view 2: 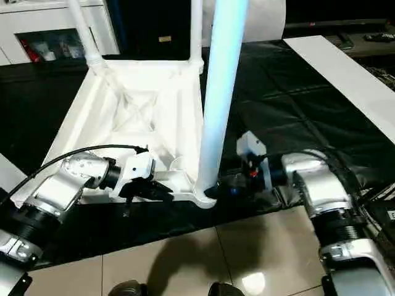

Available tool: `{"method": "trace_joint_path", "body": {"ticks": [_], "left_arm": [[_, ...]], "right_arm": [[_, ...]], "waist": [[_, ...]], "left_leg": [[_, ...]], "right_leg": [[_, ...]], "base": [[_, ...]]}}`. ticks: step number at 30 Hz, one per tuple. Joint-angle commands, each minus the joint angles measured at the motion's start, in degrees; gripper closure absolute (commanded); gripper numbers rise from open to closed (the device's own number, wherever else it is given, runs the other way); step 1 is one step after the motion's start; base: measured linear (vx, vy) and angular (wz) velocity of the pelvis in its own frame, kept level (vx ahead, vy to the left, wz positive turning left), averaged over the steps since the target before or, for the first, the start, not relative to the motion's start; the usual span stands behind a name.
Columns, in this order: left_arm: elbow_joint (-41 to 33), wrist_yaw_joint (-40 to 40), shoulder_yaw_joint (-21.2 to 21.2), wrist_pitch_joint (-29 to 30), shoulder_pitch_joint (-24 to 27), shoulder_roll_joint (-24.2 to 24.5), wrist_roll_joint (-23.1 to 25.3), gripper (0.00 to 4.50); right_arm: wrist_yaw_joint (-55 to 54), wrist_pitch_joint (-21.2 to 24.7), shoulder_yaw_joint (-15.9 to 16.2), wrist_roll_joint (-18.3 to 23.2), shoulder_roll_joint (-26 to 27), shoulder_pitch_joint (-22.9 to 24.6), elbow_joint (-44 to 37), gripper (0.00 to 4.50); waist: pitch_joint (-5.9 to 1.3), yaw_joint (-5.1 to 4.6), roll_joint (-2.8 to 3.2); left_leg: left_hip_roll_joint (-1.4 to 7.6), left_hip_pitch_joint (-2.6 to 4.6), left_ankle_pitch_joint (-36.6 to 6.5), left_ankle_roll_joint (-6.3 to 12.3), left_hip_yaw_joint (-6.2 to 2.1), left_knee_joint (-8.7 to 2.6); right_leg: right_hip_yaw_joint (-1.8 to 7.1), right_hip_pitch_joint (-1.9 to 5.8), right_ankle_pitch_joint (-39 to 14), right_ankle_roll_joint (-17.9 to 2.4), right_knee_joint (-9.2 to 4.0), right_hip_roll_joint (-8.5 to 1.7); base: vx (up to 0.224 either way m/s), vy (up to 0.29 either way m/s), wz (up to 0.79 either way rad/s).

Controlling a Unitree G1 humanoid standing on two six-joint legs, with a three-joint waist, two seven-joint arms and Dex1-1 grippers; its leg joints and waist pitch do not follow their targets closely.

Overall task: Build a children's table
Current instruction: Rotate leg to tighten

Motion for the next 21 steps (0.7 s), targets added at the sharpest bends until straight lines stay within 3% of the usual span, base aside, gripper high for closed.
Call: {"method": "trace_joint_path", "body": {"ticks": [1, 13, 16, 18, 21], "left_arm": [[0.0, -2.4, -2.4, -1.2, -0.5, 0.2, 0.7, 4.5], [0.3, -2.3, -2.1, -0.5, -0.1, -0.2, 0.3, 4.5], [-2.1, -0.2, -1.1, 4.1, 1.1, -1.1, -0.8, 4.5], [-2.9, 2.8, -0.7, 7.1, 1.3, -1.9, -0.2, 4.5], [-3.8, 10.0, 1.1, 13.3, 0.9, -5.2, 0.4, 4.5]], "right_arm": [[1.1, -0.1, 0.6, 0.8, -0.1, -1.1, 0.2, 1.38], [1.4, 2.0, 0.2, 2.3, 1.6, -0.9, -0.1, 2.26], [-5.8, 10.1, -1.0, 3.7, 4.0, 0.2, -4.1, 2.39], [-11.1, 12.5, -1.4, 2.8, 6.0, 0.4, -5.5, 2.46], [-24.6, 17.4, -3.6, 0.3, 11.8, -0.6, -4.9, 2.48]], "waist": [[-5.02, -0.19, -0.21], [-4.94, -0.19, -0.42], [-4.72, -0.4, -0.36], [-4.35, -0.66, -0.38], [-3.54, -1.37, -0.6]], "left_leg": [[2.34, -0.22, -1.1, 7.43, 0.06, -3.4], [2.28, -0.25, 0.0, 8.0, 0.14, -3.3], [2.43, -0.31, 0.0, 7.57, 0.06, -3.47], [2.19, -0.27, -2.0, 6.65, 0.17, -3.58], [1.67, -0.01, -7.0, 2.91, 0.18, -4.1]], "right_leg": [[3.68, 4.27, -7.2, -15.1, -3.47, -3.59], [3.69, 4.2, -7.1, -15.0, -3.36, -3.56], [3.73, 4.23, -7.2, -14.8, -3.3, -3.47], [3.69, 4.05, -10.7, -13.8, -3.89, -3.47], [3.52, 3.94, -23.0, -9.5, -5.39, -3.53]], "base": [[0.0, 0.0, 0.0], [0.0, 0.0, 0.0], [0.0, 0.0, 0.0], [0.0, 0.0, 0.0], [0.0, 0.0, 0.0]]}}
